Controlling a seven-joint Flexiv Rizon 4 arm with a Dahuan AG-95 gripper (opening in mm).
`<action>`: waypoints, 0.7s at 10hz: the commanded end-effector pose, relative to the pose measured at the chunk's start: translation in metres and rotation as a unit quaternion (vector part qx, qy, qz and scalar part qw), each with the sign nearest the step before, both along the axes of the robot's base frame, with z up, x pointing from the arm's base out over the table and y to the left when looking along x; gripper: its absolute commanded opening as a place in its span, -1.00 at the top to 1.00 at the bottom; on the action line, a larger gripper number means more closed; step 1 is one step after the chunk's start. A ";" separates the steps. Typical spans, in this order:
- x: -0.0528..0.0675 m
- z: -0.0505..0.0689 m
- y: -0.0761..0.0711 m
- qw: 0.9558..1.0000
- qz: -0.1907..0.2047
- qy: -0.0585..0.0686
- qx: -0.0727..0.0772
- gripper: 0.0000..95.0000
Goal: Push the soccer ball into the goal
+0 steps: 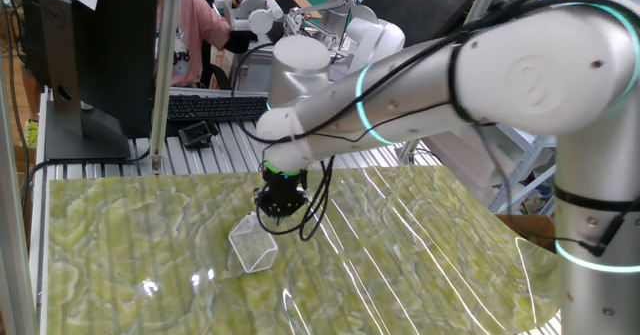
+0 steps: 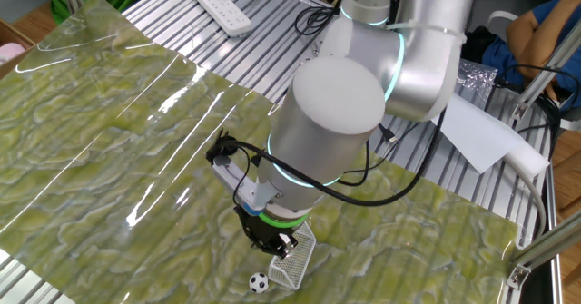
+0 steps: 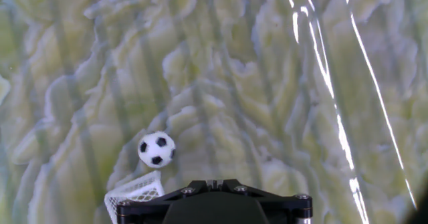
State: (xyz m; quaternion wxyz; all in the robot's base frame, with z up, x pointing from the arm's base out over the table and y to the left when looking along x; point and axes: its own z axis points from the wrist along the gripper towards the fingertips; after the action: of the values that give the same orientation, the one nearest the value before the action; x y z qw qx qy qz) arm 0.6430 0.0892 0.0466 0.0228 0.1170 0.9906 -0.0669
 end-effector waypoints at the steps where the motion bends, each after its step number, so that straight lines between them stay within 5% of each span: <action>1: 0.003 -0.002 0.002 1.000 -0.017 0.007 0.014 1.00; 3: 0.009 0.001 0.001 1.000 -0.014 0.005 0.016 1.00; 7: 0.040 0.023 -0.011 1.000 -0.005 0.006 0.024 1.00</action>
State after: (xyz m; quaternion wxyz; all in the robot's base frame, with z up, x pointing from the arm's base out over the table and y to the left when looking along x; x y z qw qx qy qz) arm 0.6813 0.0755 0.0704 0.0178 0.1225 0.9913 -0.0447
